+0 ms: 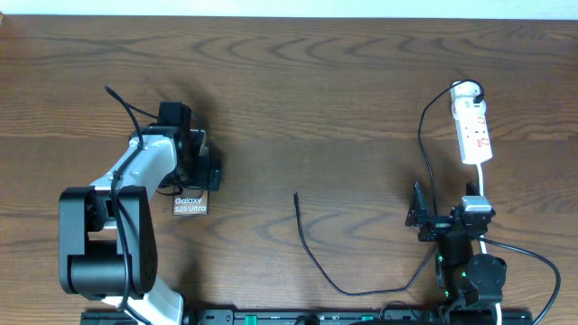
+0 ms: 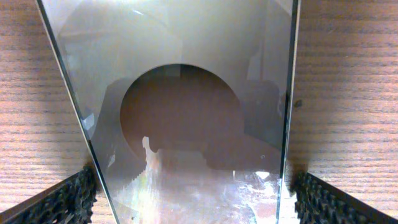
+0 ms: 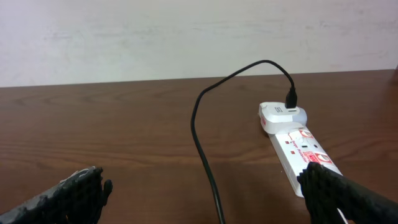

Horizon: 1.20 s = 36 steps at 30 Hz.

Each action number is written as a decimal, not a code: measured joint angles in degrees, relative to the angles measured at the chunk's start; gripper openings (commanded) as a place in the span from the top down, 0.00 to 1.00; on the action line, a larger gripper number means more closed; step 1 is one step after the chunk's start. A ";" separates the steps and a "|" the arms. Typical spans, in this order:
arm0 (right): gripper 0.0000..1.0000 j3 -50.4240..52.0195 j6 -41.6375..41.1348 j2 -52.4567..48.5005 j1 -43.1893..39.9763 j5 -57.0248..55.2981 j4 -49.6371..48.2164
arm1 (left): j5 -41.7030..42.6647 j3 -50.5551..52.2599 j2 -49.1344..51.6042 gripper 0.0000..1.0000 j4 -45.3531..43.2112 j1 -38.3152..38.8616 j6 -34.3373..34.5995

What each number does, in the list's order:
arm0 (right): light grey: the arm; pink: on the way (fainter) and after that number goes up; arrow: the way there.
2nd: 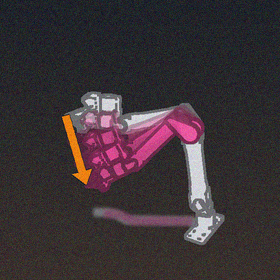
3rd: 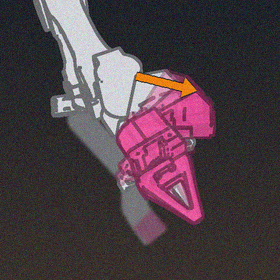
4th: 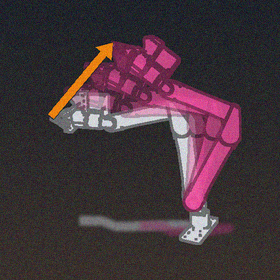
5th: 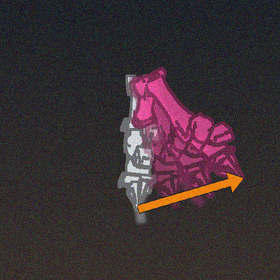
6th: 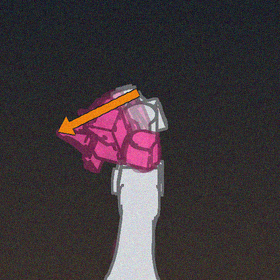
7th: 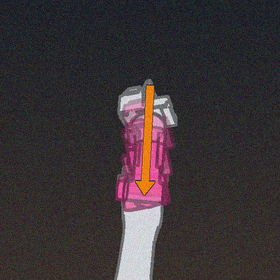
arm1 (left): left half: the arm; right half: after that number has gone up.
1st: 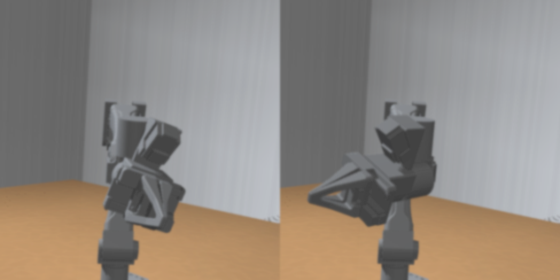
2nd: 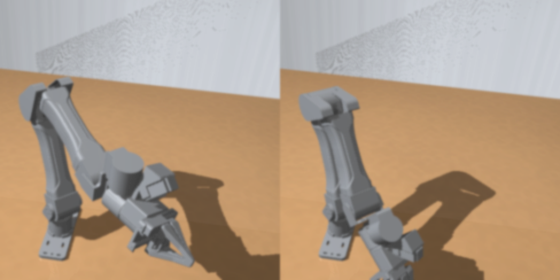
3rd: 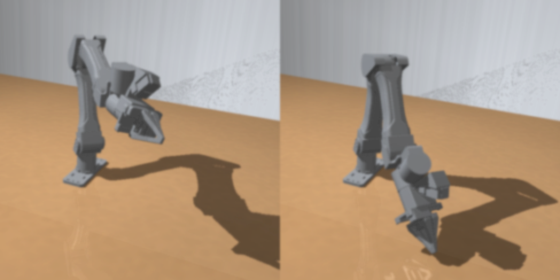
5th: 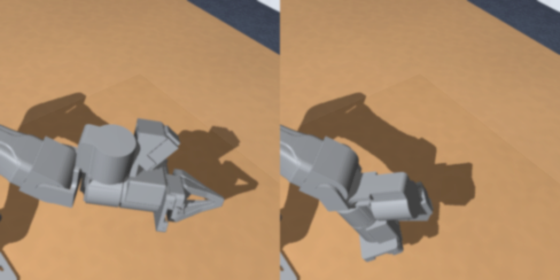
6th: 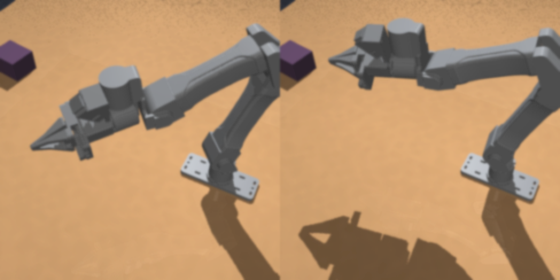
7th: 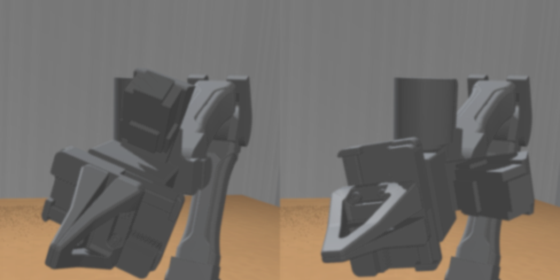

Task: Plug charger to phone and switch on socket
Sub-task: 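Close the left gripper on the phone's sides and hold it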

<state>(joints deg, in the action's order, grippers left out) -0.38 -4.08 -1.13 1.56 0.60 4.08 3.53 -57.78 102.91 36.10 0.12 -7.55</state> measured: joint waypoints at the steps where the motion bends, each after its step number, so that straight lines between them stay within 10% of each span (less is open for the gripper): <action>1: 0.01 0.00 0.00 0.00 0.00 0.00 0.00 | 0.00 0.28 -0.22 0.02 -0.31 0.00 0.00; 36: 0.01 0.00 0.00 0.00 0.00 0.00 -0.02 | 0.22 0.55 -0.44 0.12 -0.50 0.00 -0.07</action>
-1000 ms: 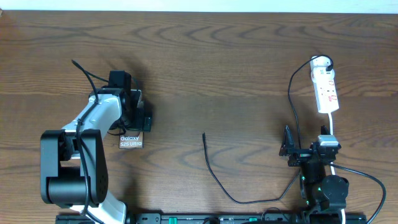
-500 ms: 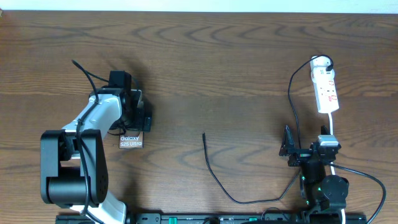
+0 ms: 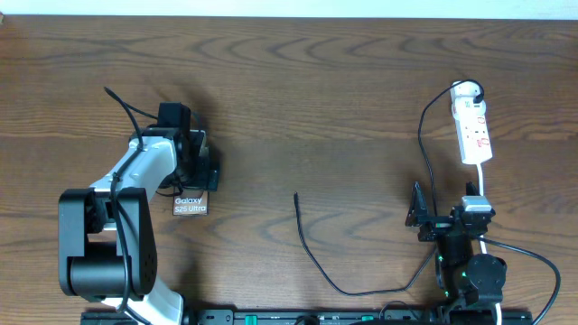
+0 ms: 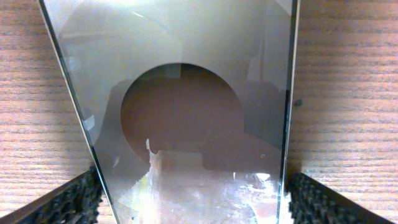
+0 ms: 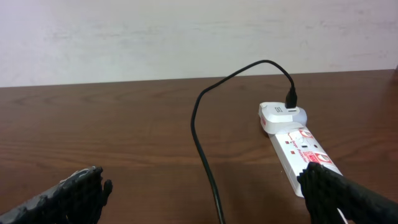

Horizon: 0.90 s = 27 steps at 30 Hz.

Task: Plug charger to phone and switch on socket
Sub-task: 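Close the left gripper on the phone's sides and hold it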

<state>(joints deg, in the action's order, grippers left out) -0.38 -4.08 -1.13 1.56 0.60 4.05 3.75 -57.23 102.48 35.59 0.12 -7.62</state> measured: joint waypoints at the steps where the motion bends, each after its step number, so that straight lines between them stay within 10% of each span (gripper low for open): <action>1: 0.01 0.00 0.00 0.00 0.00 0.00 0.00 | 0.00 0.00 0.00 0.13 0.02 0.00 -0.02; 27: 0.01 0.00 -0.02 0.00 0.00 0.00 0.02 | -0.02 0.00 0.00 0.18 0.04 0.00 -0.02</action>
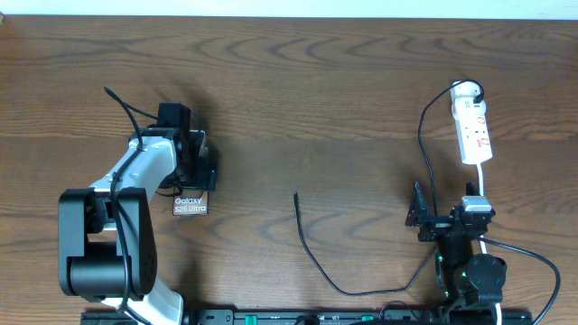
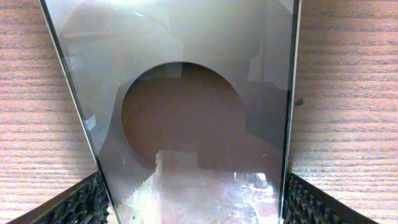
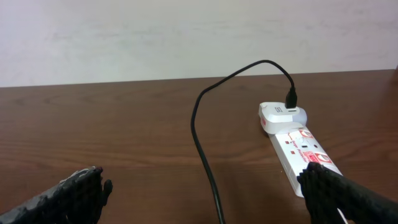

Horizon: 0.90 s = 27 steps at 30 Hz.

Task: Plug charger to phone and switch on socket
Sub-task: 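Close the left gripper on the phone's sides and hold it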

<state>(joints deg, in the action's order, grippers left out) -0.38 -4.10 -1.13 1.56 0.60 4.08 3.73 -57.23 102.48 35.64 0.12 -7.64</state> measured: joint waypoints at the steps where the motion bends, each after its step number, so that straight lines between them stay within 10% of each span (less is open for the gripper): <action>1: 0.01 0.00 0.02 0.00 0.00 0.00 -0.02 | -0.02 0.00 0.00 0.18 0.02 0.00 0.00; 27: 0.01 0.00 0.02 0.00 0.00 0.00 -0.02 | 0.04 0.00 -0.02 0.25 0.02 0.00 0.02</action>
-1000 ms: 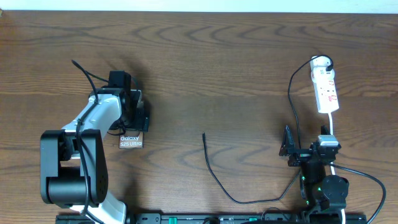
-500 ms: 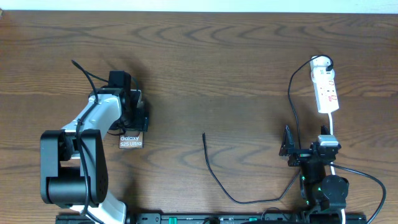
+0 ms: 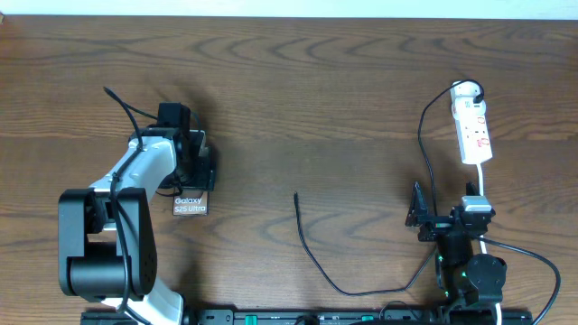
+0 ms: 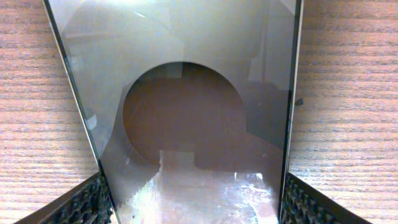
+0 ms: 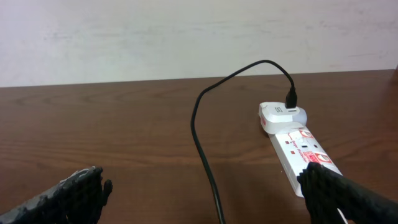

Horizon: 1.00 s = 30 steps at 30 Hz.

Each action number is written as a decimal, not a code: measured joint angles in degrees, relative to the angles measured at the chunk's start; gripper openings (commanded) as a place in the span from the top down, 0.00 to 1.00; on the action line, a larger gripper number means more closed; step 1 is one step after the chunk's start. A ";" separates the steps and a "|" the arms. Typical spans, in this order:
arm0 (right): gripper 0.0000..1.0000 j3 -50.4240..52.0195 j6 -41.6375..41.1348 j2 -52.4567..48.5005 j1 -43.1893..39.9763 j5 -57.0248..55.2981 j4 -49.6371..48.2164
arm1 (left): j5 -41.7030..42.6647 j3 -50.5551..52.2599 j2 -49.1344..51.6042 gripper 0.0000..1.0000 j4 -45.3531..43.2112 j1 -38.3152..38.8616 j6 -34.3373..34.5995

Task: Plug charger to phone and switch on socket
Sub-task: 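Close the left gripper on the phone's sides and hold it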

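Note:
The phone [image 4: 186, 112] lies flat with its glossy screen filling the left wrist view; overhead, its "Galaxy S25 Ultra" label [image 3: 191, 204] shows below the wrist. My left gripper [image 4: 193, 202] straddles it from above, and its black fingers [image 4: 93, 202] press against both long edges, shut on the phone. The black charger cable [image 5: 202, 143] runs from a white adapter [image 5: 283, 115] in the white power strip [image 3: 476, 131], and its free plug end [image 3: 296, 196] lies mid-table. My right gripper [image 5: 208, 193] stands open near the front edge, with the cable passing between its fingers untouched.
The cable loops along the front of the table [image 3: 361, 291] before rising past the right arm. The strip's white lead [image 3: 481, 181] runs down beside the right arm. A pale wall stands behind the table's far edge.
The left fingers have drawn in slightly against the phone's two long edges. Phone, cable and right arm have not moved.
My left gripper straddled the phone with its fingers a little apart from the edges. At each later moment the fingers stood closer in, and now they press the edges. The right gripper has stayed open at the front right, and the cable end has stayed mid-table.

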<state>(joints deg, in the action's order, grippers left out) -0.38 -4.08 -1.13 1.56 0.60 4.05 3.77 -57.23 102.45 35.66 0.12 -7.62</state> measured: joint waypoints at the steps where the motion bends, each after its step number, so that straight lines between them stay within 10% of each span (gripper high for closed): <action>1: 0.01 0.00 -0.02 0.00 0.00 0.00 0.00 | 0.00 0.00 -0.02 0.25 0.02 0.00 0.02; 30: 0.01 0.00 0.00 0.00 0.00 0.00 0.00 | 0.13 0.00 -0.04 0.32 0.04 -0.02 0.04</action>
<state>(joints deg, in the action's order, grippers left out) -0.38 -4.08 -1.13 1.56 0.60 4.05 3.90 -57.23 102.41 35.70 0.10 -7.57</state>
